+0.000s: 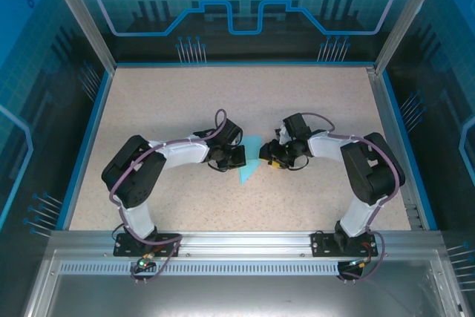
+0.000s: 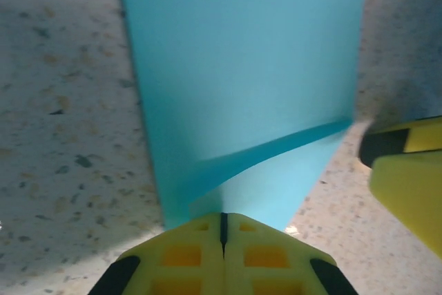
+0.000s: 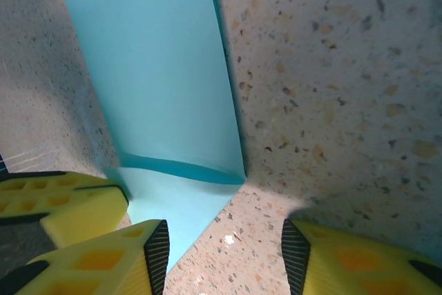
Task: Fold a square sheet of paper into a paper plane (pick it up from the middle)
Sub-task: Fourth fold the wing at the center of the table.
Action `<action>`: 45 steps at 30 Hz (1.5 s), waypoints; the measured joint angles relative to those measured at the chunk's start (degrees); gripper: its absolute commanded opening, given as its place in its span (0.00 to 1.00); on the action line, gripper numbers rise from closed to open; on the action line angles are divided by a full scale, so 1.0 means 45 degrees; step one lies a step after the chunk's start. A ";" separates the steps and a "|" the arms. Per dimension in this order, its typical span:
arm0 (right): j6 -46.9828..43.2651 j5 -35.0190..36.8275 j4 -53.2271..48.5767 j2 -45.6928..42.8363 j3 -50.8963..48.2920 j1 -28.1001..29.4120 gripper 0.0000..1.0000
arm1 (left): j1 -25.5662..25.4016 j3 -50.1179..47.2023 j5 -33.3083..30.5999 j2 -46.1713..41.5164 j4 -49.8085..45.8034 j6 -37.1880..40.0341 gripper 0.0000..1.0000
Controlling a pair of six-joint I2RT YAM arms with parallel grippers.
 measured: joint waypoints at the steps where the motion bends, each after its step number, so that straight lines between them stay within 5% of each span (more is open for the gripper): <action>1: -0.0010 -0.0068 0.0005 0.0005 0.0000 -0.0029 0.49 | 0.0000 0.0049 -0.0117 0.0063 -0.0160 -0.0015 0.03; 45: 0.0767 -0.1307 0.1166 0.1141 0.0758 0.0296 0.22 | 0.0000 0.0461 -0.0559 0.0418 -0.0855 -0.0131 0.02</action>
